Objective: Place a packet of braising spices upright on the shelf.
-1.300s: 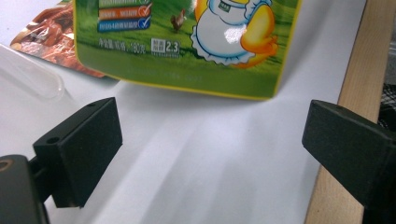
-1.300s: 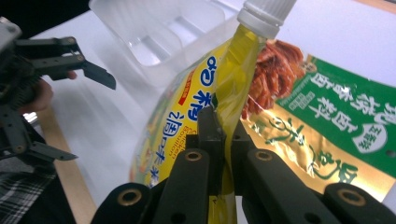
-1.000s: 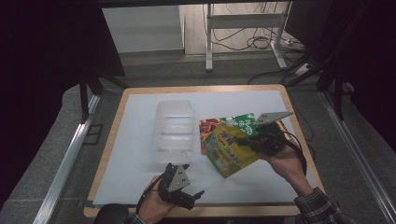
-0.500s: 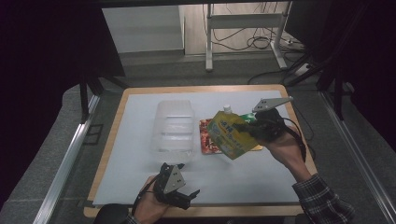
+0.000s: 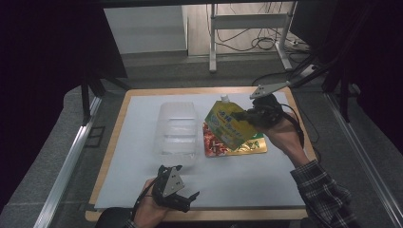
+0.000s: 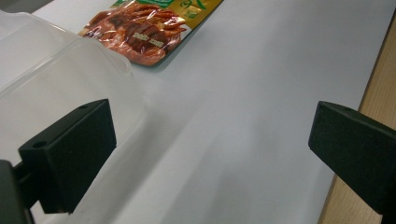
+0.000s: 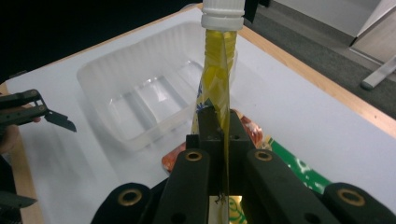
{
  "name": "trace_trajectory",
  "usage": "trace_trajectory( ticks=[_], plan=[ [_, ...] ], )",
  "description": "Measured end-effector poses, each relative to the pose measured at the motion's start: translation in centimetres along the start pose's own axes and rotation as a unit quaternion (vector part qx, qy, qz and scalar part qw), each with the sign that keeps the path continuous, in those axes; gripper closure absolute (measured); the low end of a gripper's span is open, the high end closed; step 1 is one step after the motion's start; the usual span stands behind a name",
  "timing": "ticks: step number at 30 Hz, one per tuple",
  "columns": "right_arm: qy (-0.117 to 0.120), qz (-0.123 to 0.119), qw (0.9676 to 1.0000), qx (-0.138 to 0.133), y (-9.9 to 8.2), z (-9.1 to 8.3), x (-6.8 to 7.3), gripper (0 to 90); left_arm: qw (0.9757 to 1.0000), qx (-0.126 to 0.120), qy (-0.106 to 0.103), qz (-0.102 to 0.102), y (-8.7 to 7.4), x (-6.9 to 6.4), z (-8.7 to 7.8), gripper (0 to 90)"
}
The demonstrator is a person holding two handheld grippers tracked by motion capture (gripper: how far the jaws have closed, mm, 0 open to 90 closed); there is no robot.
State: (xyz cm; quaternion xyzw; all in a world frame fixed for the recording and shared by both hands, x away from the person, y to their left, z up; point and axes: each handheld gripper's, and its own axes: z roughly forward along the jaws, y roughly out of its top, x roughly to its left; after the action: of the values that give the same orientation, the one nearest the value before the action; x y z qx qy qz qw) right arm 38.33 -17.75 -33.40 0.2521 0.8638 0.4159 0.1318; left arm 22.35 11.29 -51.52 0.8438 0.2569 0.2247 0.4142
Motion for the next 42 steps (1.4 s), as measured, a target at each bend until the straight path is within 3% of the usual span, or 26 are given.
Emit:
trace_trajectory(
  ticks=[11, 19, 23, 42],
  plan=[
    [0.017, -0.009, 0.9998, -0.009, 2.3, 1.9, -0.7, 89.0, 1.0, 0.005, 0.003, 0.007, -0.1, 0.1, -0.4, 0.6],
    [0.02, -0.015, 0.9996, -0.013, 4.3, 3.0, -1.4, 89.0, 1.0, 0.002, 0.003, -0.002, -0.3, 0.1, -0.5, 0.6],
    [0.021, -0.015, 0.9996, -0.015, 5.1, 3.8, -1.6, 89.0, 0.9999, 0.009, 0.002, 0.006, -0.3, 0.2, -0.6, 0.6],
    [0.033, -0.012, 0.9991, -0.024, 8.2, 8.4, -2.3, 89.1, 0.9999, 0.011, -0.004, 0.007, -0.4, 0.1, -0.7, 0.5]
  ],
)
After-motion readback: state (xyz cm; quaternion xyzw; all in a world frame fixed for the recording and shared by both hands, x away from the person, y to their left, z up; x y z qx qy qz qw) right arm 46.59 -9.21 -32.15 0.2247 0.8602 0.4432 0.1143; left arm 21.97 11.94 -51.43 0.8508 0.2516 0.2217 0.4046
